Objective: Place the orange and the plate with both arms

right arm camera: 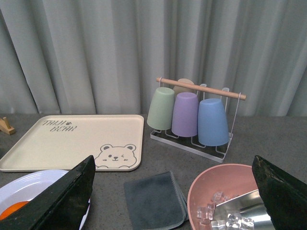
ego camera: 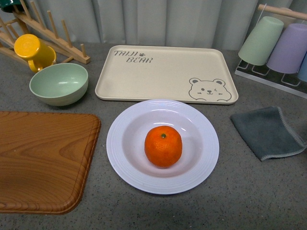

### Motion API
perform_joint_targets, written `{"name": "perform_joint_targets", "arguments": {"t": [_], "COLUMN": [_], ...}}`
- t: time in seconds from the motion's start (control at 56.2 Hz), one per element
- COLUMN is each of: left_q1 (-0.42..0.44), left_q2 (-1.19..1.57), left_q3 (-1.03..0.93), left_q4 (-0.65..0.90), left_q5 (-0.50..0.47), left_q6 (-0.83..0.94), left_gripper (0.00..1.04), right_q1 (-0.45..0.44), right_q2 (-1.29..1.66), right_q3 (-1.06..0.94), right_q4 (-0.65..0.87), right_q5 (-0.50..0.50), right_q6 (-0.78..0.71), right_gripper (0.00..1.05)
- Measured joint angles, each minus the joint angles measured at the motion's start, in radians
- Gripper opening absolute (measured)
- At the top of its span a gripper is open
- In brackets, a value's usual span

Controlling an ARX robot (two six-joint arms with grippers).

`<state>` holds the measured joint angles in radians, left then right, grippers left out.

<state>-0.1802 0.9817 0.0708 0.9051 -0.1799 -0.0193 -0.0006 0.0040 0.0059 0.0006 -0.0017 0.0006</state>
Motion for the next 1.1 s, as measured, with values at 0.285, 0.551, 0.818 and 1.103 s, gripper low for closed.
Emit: {"name": "perform_joint_targets", "arguments": {"t": [0.285, 0.551, 0.818, 1.103], "left_q1": [0.072, 0.177, 0.178, 0.178], "left_q2": [-0.224, -0.418, -0.570, -0.692], "left_q3": [-0.050, -0.050, -0.051, -0.051], "left_q4": [-0.179, -0.349, -0.492, -0.612], "left_q5": [0.076, 0.178, 0.179, 0.180], "left_q6": [0.011, 0.012, 0.012, 0.012], "left_gripper": [0.04, 0.04, 0.04, 0.04], "right_q1": [0.000, 0.000, 0.000, 0.000], "right_q2": [0.000, 0.000, 0.000, 0.000], "right_q3": [0.000, 0.000, 0.000, 0.000], "right_q4": [0.000, 0.000, 0.000, 0.000], "right_q5": [0.000, 0.000, 0.000, 0.000], "right_q6": [0.000, 0.000, 0.000, 0.000], "right_gripper": [0.96, 0.96, 0.96, 0.96]}}
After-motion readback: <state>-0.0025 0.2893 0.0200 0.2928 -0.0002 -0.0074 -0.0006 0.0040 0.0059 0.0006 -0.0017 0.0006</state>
